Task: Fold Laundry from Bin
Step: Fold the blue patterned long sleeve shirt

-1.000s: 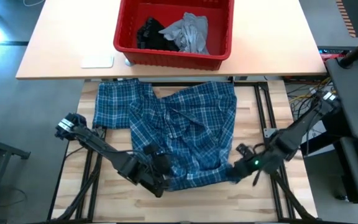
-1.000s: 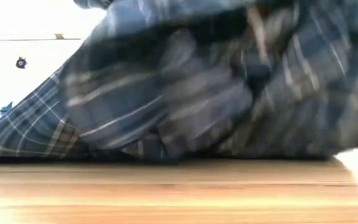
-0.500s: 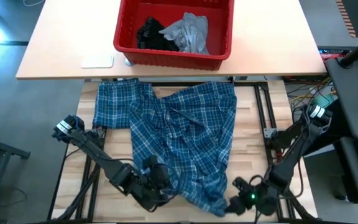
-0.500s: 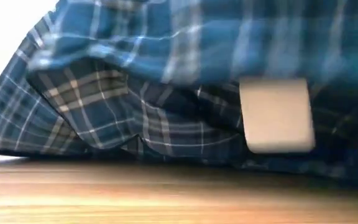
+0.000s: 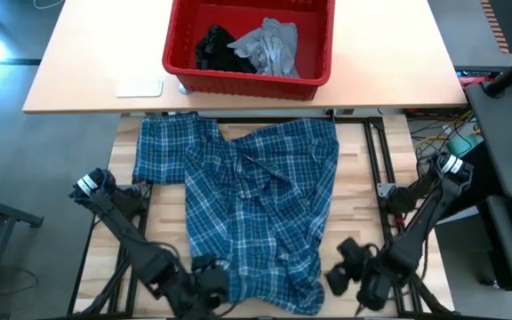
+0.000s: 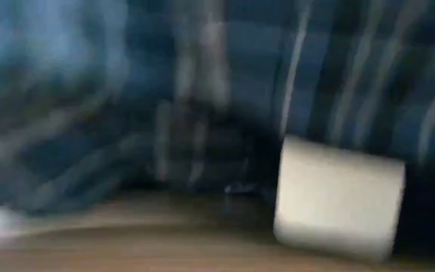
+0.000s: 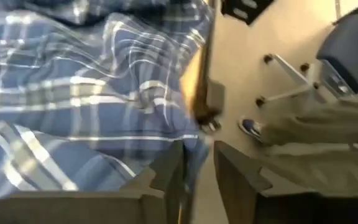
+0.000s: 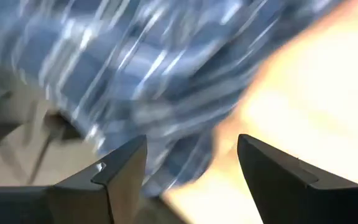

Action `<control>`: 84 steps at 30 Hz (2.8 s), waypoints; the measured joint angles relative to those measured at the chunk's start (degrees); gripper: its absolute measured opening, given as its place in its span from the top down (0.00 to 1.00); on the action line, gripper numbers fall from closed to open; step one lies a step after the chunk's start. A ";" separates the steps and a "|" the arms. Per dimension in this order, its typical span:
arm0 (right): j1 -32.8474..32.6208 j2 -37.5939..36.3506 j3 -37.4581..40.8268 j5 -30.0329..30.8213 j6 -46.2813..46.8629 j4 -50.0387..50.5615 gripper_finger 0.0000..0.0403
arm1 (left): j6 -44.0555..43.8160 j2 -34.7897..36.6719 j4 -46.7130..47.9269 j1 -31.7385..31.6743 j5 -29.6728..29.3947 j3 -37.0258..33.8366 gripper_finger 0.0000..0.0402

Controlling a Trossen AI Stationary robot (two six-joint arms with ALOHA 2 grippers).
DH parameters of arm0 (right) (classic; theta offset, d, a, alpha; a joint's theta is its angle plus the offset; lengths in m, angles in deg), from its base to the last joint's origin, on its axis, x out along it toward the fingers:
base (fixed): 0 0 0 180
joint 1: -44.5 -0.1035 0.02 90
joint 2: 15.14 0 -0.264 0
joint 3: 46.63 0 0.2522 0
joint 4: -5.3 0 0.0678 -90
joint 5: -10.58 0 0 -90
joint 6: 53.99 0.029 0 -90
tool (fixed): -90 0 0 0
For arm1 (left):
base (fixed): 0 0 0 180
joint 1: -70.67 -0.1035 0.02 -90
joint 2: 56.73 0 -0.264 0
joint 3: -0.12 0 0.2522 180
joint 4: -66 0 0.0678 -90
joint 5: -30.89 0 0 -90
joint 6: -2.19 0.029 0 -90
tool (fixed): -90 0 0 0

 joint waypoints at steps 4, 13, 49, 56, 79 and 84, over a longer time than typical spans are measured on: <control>4.93 -3.04 -0.95 -0.78 -3.90 9.95 0.36 | -5.23 0.36 0.21 1.93 1.47 0.01 0.73; 24.72 -5.58 -0.28 -3.96 -38.46 -0.35 0.21 | -3.96 0.52 1.72 -1.18 -0.83 -1.61 0.68; 32.74 -29.96 -0.21 -4.99 -51.76 6.97 0.22 | 71.24 -27.25 1.74 -56.46 24.33 20.66 0.54; 34.51 -36.63 -0.21 -3.66 -57.06 7.93 0.22 | 75.62 -38.61 20.89 -55.05 27.25 38.64 0.67; 34.39 -40.47 5.77 -3.97 -55.50 11.76 0.25 | 47.15 -20.98 43.40 -46.98 31.66 43.99 1.00; 34.01 -39.85 8.65 -5.55 -51.28 11.69 0.26 | 34.86 -16.84 47.19 -39.65 30.95 42.34 1.00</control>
